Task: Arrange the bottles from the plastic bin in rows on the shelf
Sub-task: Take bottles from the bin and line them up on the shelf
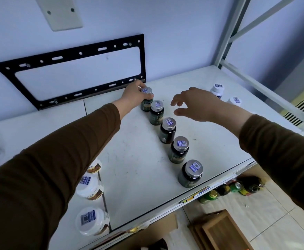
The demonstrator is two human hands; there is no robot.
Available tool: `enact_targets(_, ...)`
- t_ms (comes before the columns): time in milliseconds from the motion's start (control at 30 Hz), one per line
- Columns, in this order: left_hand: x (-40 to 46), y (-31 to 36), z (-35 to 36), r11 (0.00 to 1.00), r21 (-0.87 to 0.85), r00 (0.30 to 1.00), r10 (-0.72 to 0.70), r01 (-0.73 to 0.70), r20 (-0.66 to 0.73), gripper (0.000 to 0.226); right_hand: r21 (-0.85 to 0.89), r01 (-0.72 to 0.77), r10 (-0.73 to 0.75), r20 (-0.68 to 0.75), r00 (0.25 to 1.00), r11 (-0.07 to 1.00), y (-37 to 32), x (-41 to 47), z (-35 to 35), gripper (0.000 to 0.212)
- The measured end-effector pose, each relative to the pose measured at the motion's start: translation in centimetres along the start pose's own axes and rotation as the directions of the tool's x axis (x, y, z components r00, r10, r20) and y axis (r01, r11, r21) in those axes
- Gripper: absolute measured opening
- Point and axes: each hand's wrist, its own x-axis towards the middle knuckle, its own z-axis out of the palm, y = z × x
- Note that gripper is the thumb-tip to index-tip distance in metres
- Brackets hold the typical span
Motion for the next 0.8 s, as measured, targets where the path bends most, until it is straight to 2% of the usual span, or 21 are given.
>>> enact_targets(400,-3.2,0.2,-2.9,0.996,0.082,0.999,0.042,-0.04,-0.034,0.055,0.03,-0.001,0.002,-0.056,0.998,1.0,-0.2,-2.2,-0.7,0.035)
enact_targets(500,-5.7,1.1,-4.6,0.989,0.135,0.993,0.074,-0.062,-0.092,0.049,0.077,0.022,-0.013,-0.109,0.994,0.997,-0.5,-3.5,-0.6,0.041)
enact_targets(600,-9.4,2.3,-5.6,0.971,0.213,0.988,0.128,-0.107,-0.088,0.046,0.126,0.066,-0.045,-0.165,0.985,0.99,-0.8,-5.1,-0.4,0.046)
enact_targets(800,-18.0,6.5,-4.9,0.912,0.357,0.968,0.242,-0.202,-0.071,0.046,0.147,0.173,-0.116,-0.332,0.936,0.974,-0.2,-9.4,-0.7,0.041)
